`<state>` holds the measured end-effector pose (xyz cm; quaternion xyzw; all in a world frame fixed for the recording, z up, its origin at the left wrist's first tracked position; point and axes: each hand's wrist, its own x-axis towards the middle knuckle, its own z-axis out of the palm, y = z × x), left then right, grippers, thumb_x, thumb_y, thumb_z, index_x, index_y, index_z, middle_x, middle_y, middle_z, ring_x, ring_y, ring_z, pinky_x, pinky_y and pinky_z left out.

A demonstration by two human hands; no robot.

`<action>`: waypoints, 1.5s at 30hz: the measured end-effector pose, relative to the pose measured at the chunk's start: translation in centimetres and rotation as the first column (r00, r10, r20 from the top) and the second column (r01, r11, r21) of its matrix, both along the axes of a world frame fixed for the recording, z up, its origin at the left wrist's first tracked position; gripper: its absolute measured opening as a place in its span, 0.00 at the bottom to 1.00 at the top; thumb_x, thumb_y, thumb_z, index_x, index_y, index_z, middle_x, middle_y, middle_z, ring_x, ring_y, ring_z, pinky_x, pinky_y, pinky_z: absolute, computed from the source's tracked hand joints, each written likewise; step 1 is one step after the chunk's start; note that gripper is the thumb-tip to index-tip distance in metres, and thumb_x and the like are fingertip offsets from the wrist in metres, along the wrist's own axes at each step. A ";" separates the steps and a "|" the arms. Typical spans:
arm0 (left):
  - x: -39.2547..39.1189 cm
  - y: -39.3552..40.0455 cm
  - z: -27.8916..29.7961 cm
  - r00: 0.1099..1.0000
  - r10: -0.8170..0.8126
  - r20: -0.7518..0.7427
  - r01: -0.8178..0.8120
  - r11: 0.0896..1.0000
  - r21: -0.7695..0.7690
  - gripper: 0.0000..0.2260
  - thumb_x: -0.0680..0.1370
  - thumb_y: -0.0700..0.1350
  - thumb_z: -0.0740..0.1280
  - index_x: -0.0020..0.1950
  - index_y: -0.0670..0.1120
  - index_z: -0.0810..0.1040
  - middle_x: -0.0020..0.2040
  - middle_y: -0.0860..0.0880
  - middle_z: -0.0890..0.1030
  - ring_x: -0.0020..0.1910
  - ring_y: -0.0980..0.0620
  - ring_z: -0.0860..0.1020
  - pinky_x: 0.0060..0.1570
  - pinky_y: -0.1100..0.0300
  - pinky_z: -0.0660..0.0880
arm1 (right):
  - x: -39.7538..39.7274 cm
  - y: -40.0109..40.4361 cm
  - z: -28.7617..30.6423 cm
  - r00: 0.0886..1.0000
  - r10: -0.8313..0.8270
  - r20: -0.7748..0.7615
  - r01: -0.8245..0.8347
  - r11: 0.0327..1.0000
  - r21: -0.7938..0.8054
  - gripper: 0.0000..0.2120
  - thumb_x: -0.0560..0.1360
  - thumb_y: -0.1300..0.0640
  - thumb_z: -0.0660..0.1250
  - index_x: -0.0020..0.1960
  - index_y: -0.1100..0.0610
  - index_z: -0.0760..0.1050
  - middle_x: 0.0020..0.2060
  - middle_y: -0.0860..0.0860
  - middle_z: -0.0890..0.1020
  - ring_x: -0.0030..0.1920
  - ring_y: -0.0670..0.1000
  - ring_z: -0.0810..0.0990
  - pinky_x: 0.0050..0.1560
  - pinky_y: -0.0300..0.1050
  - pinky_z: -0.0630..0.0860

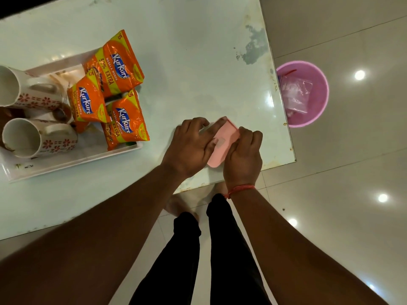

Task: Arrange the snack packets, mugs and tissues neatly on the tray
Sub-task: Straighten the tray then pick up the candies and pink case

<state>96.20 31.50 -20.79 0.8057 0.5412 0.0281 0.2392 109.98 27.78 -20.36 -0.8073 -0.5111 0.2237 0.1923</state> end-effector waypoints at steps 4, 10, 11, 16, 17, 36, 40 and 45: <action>0.1 0.0 1.0 1.000 0.020 -0.016 -0.021 0.999 -0.031 0.23 0.82 0.55 0.52 0.77 0.55 0.59 0.64 0.41 0.72 0.60 0.42 0.72 0.56 0.47 0.73 | -0.1 0.0 0.4 0.985 -0.074 -0.155 0.077 0.997 0.014 0.19 0.80 0.50 0.51 0.63 0.58 0.70 0.55 0.56 0.71 0.40 0.52 0.76 0.32 0.41 0.71; 0.8 -1.5 2.9 0.962 0.206 0.181 -0.180 0.972 -0.149 0.22 0.81 0.47 0.58 0.76 0.49 0.64 0.73 0.44 0.68 0.70 0.45 0.68 0.66 0.53 0.69 | -0.4 -1.8 2.1 0.770 -0.427 -0.474 0.379 0.904 -0.198 0.16 0.81 0.49 0.59 0.67 0.52 0.64 0.57 0.53 0.73 0.54 0.49 0.78 0.52 0.54 0.81; 0.8 -1.8 3.2 0.940 0.257 0.225 -0.218 0.958 -0.185 0.21 0.81 0.45 0.59 0.75 0.48 0.66 0.72 0.44 0.70 0.70 0.46 0.69 0.67 0.53 0.70 | -0.6 -2.1 2.4 0.756 -0.431 -0.493 0.359 0.902 -0.239 0.14 0.81 0.50 0.60 0.65 0.51 0.65 0.56 0.53 0.75 0.54 0.53 0.79 0.52 0.57 0.81; 0.7 -2.0 4.5 0.810 0.511 0.289 -0.419 0.848 -0.325 0.18 0.82 0.40 0.60 0.71 0.47 0.72 0.71 0.47 0.72 0.70 0.49 0.70 0.68 0.52 0.71 | -1.6 -1.3 3.1 0.854 -0.226 -0.469 0.158 0.971 -0.181 0.16 0.80 0.59 0.62 0.67 0.53 0.68 0.58 0.48 0.74 0.51 0.34 0.76 0.52 0.34 0.78; 0.6 -1.8 4.8 0.775 0.559 0.295 -0.467 0.821 -0.330 0.18 0.82 0.40 0.60 0.71 0.47 0.72 0.72 0.48 0.72 0.70 0.50 0.70 0.69 0.53 0.71 | -1.7 -0.5 3.2 0.870 -0.180 -0.459 0.119 0.980 -0.159 0.17 0.80 0.60 0.62 0.68 0.53 0.68 0.58 0.48 0.73 0.50 0.31 0.75 0.49 0.28 0.75; -1.4 6.2 6.0 0.673 0.740 0.016 -0.686 0.632 -0.359 0.25 0.83 0.46 0.57 0.79 0.44 0.56 0.81 0.43 0.52 0.78 0.44 0.57 0.71 0.58 0.61 | -6.2 11.7 2.6 0.914 0.220 -0.341 -0.242 0.970 -0.024 0.19 0.79 0.61 0.61 0.69 0.55 0.71 0.59 0.54 0.78 0.55 0.51 0.79 0.55 0.37 0.72; -1.5 6.2 6.9 0.689 0.724 -0.036 -0.692 0.641 -0.333 0.27 0.82 0.48 0.58 0.79 0.46 0.54 0.81 0.44 0.50 0.78 0.43 0.58 0.69 0.57 0.66 | -5.9 11.5 3.2 0.929 0.204 -0.308 -0.222 0.975 -0.024 0.22 0.80 0.58 0.61 0.74 0.55 0.65 0.62 0.53 0.75 0.60 0.53 0.77 0.62 0.49 0.74; -2.4 6.0 8.7 0.715 0.699 0.027 -0.678 0.702 -0.217 0.25 0.82 0.49 0.59 0.78 0.46 0.60 0.80 0.45 0.58 0.76 0.45 0.61 0.68 0.56 0.67 | -5.9 11.1 4.9 0.949 0.206 -0.238 -0.198 0.979 0.058 0.22 0.81 0.54 0.61 0.73 0.55 0.65 0.64 0.53 0.74 0.64 0.54 0.72 0.65 0.52 0.72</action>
